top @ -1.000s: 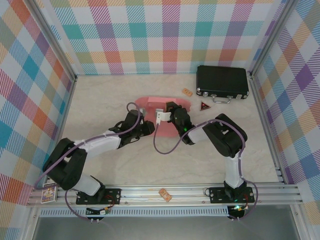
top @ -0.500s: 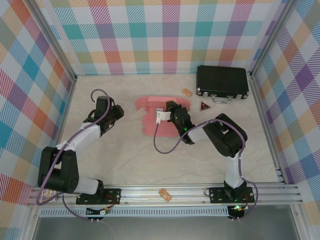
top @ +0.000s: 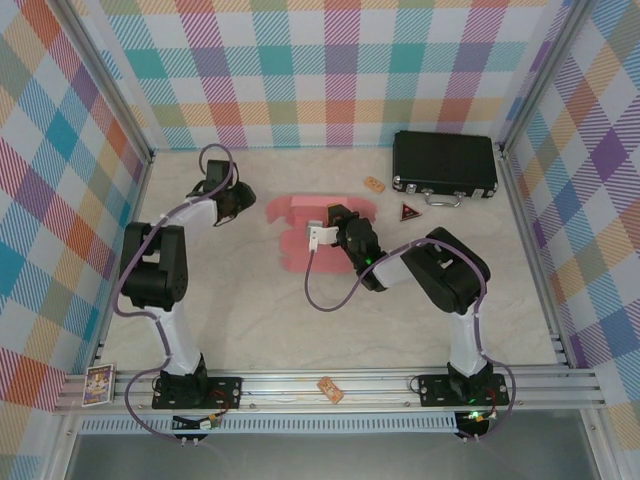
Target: Fold the paper box
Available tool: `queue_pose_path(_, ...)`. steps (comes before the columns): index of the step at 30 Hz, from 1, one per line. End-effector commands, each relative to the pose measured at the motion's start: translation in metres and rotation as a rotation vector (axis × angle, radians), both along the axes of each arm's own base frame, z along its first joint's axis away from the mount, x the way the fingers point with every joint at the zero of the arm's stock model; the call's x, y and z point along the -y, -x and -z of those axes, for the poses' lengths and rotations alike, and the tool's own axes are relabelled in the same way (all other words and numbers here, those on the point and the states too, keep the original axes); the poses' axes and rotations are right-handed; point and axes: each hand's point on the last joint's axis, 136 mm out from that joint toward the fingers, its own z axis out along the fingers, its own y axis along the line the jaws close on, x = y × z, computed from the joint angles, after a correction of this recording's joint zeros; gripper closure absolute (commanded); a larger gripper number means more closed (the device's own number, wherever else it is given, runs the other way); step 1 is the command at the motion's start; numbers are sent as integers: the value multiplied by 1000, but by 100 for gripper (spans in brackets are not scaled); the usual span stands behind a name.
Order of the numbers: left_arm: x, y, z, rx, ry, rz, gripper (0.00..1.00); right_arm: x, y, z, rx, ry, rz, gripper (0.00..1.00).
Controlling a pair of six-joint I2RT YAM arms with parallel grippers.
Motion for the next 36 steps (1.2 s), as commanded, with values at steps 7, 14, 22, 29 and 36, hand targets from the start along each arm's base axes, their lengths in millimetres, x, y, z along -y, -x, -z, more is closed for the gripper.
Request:
queue_pose_path(7, 26, -27, 23, -106, 49, 148, 71, -5, 2, -2, 17, -25, -16, 100)
queue_pose_path(14, 61, -6, 27, -159, 83, 361, 70, -5, 1, 1, 15, -22, -8, 100)
queue_pose_path(22, 75, 19, 18, -166, 121, 471, 69, -5, -1, 1, 21, -19, -2, 100)
queue_pose_path(29, 84, 36, 13, -175, 100, 524, 70, -5, -2, 2, 22, -14, 4, 100)
queue_pose_path(36, 84, 49, 5, -160, 97, 527, 70, -5, -3, 3, 23, -13, 10, 100)
